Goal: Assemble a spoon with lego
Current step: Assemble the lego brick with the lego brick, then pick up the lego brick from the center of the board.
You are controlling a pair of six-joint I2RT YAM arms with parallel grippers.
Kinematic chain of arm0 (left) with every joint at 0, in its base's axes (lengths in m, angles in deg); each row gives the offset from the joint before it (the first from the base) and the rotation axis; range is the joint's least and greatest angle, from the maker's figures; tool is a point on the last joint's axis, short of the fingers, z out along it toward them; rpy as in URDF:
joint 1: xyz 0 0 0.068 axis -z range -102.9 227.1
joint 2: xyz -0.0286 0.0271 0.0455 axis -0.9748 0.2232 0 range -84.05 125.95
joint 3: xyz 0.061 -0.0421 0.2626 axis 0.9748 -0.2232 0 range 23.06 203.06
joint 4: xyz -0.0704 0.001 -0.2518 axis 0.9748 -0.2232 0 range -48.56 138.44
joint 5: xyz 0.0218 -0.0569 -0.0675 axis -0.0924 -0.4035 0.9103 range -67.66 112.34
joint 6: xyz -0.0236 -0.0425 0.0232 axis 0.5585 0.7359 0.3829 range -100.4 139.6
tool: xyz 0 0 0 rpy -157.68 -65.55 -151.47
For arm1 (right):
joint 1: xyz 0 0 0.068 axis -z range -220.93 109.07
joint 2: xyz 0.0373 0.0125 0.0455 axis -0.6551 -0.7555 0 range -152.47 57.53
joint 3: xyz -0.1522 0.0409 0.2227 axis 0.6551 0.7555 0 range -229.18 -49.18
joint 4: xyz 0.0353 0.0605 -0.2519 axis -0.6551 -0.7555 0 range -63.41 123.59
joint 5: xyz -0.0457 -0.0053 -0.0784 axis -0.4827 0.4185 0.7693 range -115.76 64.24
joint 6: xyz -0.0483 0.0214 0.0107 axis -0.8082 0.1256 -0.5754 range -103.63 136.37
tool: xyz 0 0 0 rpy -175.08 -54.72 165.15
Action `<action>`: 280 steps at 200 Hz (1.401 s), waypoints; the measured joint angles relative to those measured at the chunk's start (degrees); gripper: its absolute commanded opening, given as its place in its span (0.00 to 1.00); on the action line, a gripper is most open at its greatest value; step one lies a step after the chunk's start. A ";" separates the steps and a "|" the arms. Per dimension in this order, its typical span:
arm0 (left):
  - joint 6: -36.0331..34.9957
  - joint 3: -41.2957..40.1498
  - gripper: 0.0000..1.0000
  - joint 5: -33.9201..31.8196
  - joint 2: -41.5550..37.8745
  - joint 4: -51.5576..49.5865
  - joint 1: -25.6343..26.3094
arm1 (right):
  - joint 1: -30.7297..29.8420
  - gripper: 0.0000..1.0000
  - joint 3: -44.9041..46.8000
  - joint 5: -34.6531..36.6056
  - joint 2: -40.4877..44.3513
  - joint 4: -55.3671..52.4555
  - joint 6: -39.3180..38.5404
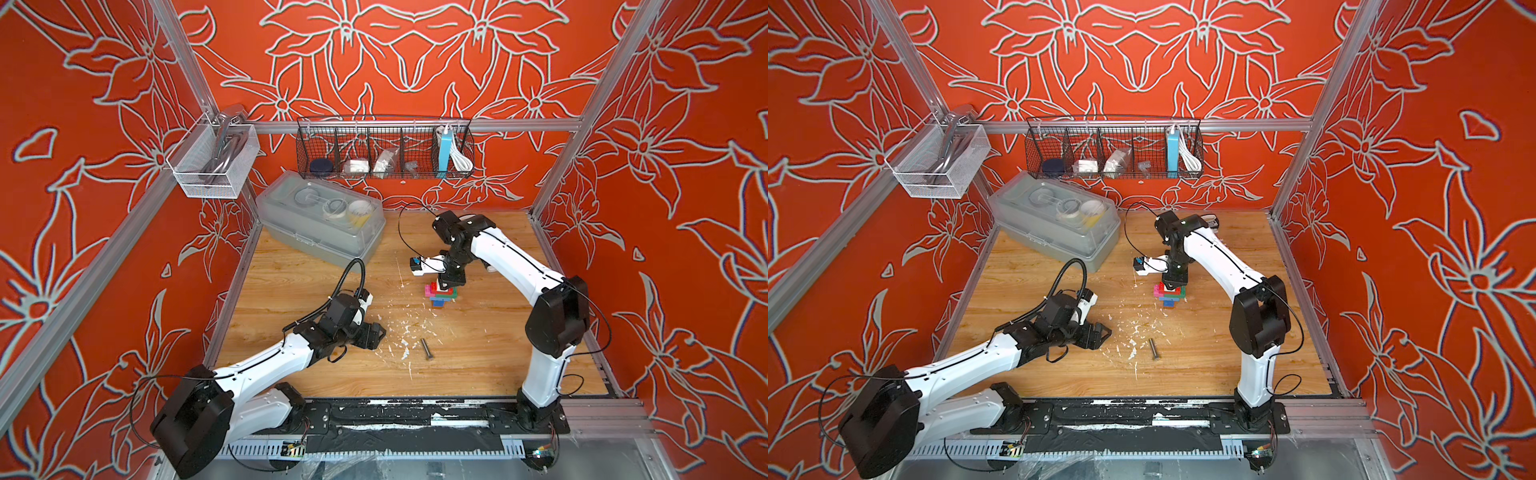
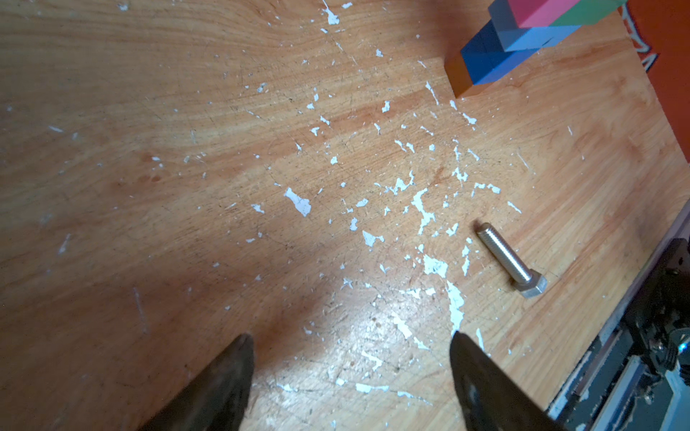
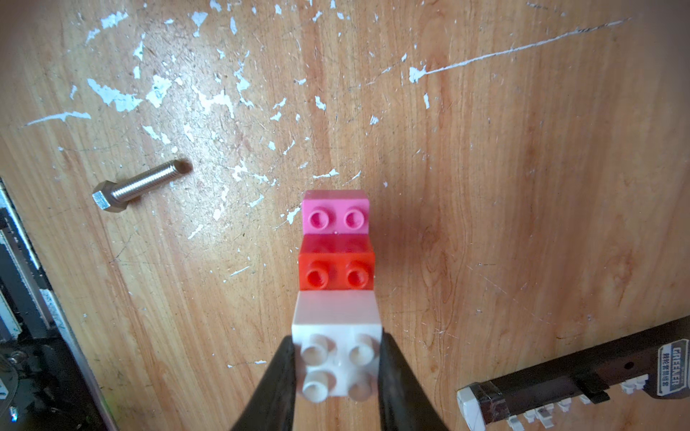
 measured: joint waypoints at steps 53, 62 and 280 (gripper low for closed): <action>-0.24 0.00 0.81 -0.24 -0.02 -0.07 0.00 | -0.02 0.56 0.11 0.83 -0.22 -0.04 0.66; -0.24 0.00 0.81 -0.35 -0.04 -0.09 0.00 | -0.02 0.59 0.11 0.87 -0.22 0.00 0.94; -0.42 0.02 0.81 -1.29 -0.68 -0.72 0.00 | -0.66 0.48 1.64 0.66 -4.98 2.25 2.19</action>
